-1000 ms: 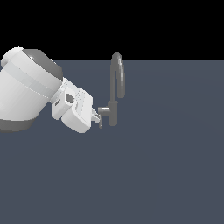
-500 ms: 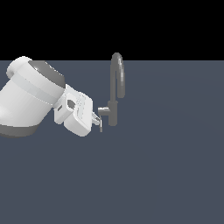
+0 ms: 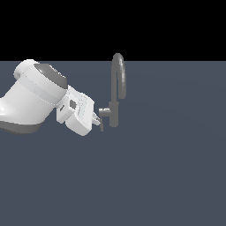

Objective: Turn on the faucet by rotating a designated handle.

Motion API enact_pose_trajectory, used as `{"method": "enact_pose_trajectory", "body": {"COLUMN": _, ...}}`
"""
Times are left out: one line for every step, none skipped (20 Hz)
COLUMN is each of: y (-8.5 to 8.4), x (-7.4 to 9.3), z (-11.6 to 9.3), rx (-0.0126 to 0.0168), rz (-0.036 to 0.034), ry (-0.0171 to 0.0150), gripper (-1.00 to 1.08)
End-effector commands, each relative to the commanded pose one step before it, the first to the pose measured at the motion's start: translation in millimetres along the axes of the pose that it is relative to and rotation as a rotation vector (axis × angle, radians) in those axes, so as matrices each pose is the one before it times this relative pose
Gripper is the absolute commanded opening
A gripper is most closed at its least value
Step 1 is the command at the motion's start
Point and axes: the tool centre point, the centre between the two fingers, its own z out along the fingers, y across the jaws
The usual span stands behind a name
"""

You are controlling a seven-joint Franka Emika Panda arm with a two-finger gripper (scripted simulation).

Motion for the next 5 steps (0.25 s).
{"method": "enact_pose_trajectory", "body": {"y": 3.57, "x": -13.59, "z": 31.66, "rx": -0.01784, "rz": -0.03008, "ry": 0.01973, "gripper": -1.00}}
{"method": "enact_pose_trajectory", "body": {"y": -1.24, "x": -1.90, "z": 2.81, "rx": -0.00299, "rz": -0.00093, "ry": 0.00044, "gripper": -1.00}}
{"method": "enact_pose_trajectory", "body": {"y": -1.24, "x": -1.90, "z": 2.80, "rx": -0.00299, "rz": -0.00093, "ry": 0.00045, "gripper": -1.00}}
{"method": "enact_pose_trajectory", "body": {"y": -1.24, "x": -1.88, "z": 2.75, "rx": -0.00291, "rz": -0.00091, "ry": 0.00045, "gripper": -1.00}}
{"method": "enact_pose_trajectory", "body": {"y": 0.00, "x": 0.00, "z": 0.00, "rx": 0.00000, "rz": 0.00000, "ry": 0.00000, "gripper": -1.00}}
